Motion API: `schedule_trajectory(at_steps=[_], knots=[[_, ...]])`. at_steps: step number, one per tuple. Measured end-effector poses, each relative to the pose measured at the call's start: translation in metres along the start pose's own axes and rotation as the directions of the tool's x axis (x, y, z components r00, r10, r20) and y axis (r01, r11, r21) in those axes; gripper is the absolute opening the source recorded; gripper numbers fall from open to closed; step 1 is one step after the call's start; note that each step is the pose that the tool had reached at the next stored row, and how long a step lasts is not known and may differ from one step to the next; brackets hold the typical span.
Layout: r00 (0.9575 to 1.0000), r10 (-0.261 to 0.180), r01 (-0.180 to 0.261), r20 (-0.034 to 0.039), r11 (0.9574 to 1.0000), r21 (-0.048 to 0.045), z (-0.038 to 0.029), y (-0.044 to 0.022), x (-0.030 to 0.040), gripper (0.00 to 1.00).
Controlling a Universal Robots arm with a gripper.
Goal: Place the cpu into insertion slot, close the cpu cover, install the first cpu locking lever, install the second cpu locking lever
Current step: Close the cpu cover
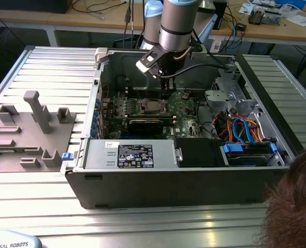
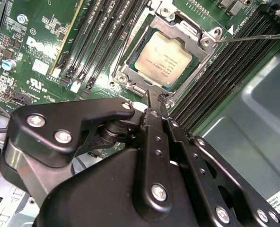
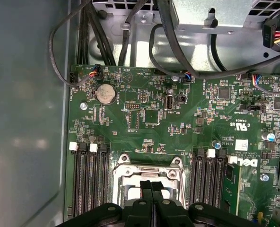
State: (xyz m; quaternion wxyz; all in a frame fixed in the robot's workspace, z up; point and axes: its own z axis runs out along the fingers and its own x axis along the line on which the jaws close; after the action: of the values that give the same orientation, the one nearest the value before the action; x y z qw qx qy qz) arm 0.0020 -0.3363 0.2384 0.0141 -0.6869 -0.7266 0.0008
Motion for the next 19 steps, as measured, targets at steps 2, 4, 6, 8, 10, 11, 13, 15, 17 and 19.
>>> schedule_trajectory(at_steps=[2, 4, 6, 8, 10, 11, 13, 15, 17, 19], knots=[[1.0000, 0.000, 0.000, -0.0001, 1.0000, 0.0000, 0.0019, -0.0009, 0.0000, 0.11], [1.0000, 0.000, 0.000, -0.0002, 1.0000, 0.0000, 0.0020, -0.0010, -0.0001, 0.11], [1.0000, 0.000, 0.000, -0.0002, 1.0000, 0.0000, 0.0023, -0.0010, -0.0002, 0.11], [1.0000, 0.000, 0.000, -0.0003, 1.0000, 0.0000, 0.0054, -0.0016, -0.0004, 0.11], [1.0000, 0.000, 0.000, -0.0003, 1.0000, 0.0000, 0.0058, -0.0016, -0.0004, 0.11], [1.0000, 0.000, 0.000, -0.0003, 1.0000, 0.0000, 0.0060, -0.0016, -0.0003, 0.11], [1.0000, 0.000, 0.000, -0.0003, 1.0000, 0.0000, 0.0063, -0.0016, -0.0004, 0.11], [1.0000, 0.000, 0.000, -0.0002, 1.0000, 0.0000, 0.0065, -0.0016, -0.0004, 0.11], [1.0000, 0.000, 0.000, -0.0002, 1.0000, 0.0000, 0.0069, -0.0016, -0.0004, 0.11], [1.0000, 0.000, 0.000, -0.0002, 1.0000, 0.0000, 0.0072, -0.0017, -0.0004, 0.11]])
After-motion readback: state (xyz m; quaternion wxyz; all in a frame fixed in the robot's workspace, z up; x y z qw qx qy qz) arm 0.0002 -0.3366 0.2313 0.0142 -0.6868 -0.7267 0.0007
